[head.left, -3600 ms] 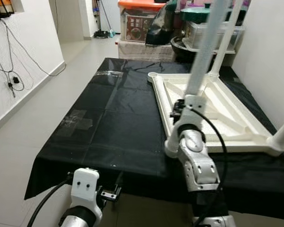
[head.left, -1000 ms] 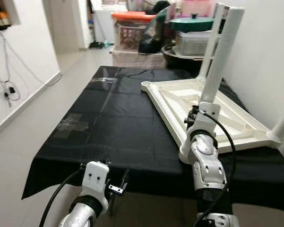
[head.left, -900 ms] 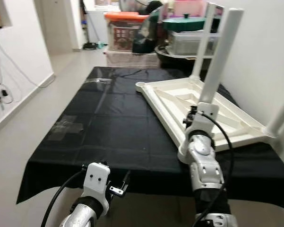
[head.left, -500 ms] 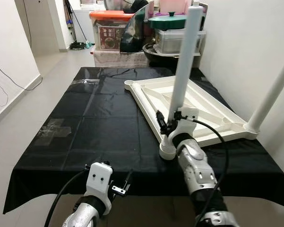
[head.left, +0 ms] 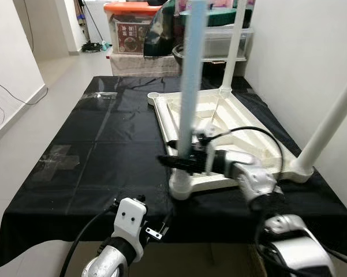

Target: Building children table

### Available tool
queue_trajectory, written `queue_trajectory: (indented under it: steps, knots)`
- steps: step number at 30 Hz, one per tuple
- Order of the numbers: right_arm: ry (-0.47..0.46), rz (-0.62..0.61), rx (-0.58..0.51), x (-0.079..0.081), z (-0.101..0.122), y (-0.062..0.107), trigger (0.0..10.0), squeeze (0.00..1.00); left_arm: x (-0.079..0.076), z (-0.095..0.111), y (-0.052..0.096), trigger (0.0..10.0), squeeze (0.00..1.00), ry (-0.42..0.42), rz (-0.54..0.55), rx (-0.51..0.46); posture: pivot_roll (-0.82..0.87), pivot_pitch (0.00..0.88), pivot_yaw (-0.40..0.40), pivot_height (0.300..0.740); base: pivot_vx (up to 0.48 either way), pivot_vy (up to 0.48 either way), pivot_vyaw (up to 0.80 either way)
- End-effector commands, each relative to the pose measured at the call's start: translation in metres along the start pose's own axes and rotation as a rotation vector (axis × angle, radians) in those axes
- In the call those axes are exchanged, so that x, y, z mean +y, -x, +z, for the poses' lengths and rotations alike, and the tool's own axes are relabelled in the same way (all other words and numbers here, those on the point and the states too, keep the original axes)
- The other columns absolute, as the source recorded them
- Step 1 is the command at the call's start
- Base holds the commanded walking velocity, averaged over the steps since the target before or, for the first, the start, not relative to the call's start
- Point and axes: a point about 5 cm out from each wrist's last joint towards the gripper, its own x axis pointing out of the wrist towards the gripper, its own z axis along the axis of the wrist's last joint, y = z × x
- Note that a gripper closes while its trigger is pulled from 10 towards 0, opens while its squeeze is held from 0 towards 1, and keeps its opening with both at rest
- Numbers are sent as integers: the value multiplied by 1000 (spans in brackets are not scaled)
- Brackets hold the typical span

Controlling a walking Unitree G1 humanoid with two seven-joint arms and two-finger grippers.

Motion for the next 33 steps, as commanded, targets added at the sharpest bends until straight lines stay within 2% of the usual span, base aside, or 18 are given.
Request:
queue_trajectory:
  steps: [1, 6, 7, 9, 10, 12, 14, 15, 17, 21, 24, 25, 26, 27, 28, 31, 32, 33]
  knots:
    - [1, 44, -6, 4, 0, -5, 471, 0, 1, -3, 0, 10000, 0, 0, 3, 10, 144, 0, -67, 740, 0, 0, 0]
    - [-37, -87, -32, 0, -6, -8, 0, 0, 1, -3, 1, 10000, 0, -1, 3, 7, 140, 0, -64, 740, 0, 0, 0]
    - [-60, -222, -46, -6, -10, -6, 0, 0, 1, -3, 1, 10000, 0, 0, 2, 6, 137, 0, -61, 740, 0, 0, 0]
    - [-60, -222, -46, -6, -10, -6, 0, 0, 1, -3, 1, 10000, 0, 0, 2, 6, 137, 0, -61, 740, 0, 0, 0]
    - [-68, -474, -59, -16, -14, 1, 0, 0, 1, -4, 1, 10000, 0, 2, -1, 6, 124, 0, -52, 740, 0, 0, 0]
    - [-68, -474, -59, -16, -14, 1, 0, 0, 1, -4, 1, 10000, 0, 2, -1, 6, 124, 0, -52, 740, 0, 0, 0]
    - [-61, -1069, -57, -30, -24, 36, 0, 0, 1, -4, 0, 10000, 0, 5, -7, 8, 106, 0, -45, 740, 0, 0, 0]
    - [-61, -1069, -57, -30, -24, 36, 0, 0, 1, -4, 0, 10000, 0, 5, -7, 8, 106, 0, -45, 740, 0, 0, 0]
    - [-58, -1385, -50, -18, -31, 58, 0, 0, 0, -5, -1, 10000, 0, 6, -12, 10, 106, 0, -43, 740, 0, 0, 0]
    - [-78, -1441, -54, -9, -33, 58, 0, 0, 0, -5, -1, 10000, 0, 5, -14, 10, 110, 0, -44, 740, 0, 0, 0]
    - [-138, -1470, -45, 11, -40, 39, 0, 0, 0, -4, -2, 10000, 0, 3, -13, 6, 112, 0, -47, 740, 0, 0, 0]
    - [-173, -1417, -78, 18, -42, 22, 980, 0, 0, -4, -2, 10000, 0, 2, -13, 6, 112, 0, -49, 740, 0, 0, 0]
    - [-173, -1417, -78, 18, -42, 22, 980, 0, 0, -4, -2, 10000, 0, 2, -13, 6, 112, 0, -49, 740, 0, 0, 0]
    - [-181, -1373, -113, 19, -41, 16, 10000, 0, 0, -4, -2, 10000, 0, 1, -13, 5, 111, 0, -49, 740, 0, 0, 0]
    - [-181, -1327, -151, 21, -40, 11, 10000, 1000, 1, -4, -3, 10000, 0, 1, -12, 5, 109, 0, -47, 740, 0, 0, 0]
    - [-155, -1267, -195, 20, -37, 10, 10000, 1000, 1, -4, -3, 10000, 0, 1, -11, 5, 110, 0, -50, 740, 0, 0, 0]
    - [-128, -1242, -210, 17, -35, 13, 10000, 0, 1, -4, -3, 10000, 0, 2, -11, 5, 110, 0, -51, 740, 0, 0, 0]
    - [-147, -1188, -228, 14, -35, 14, 10000, 0, 1, -4, -3, 10000, 0, 2, -11, 5, 109, 0, -51, 740, 0, 0, 0]
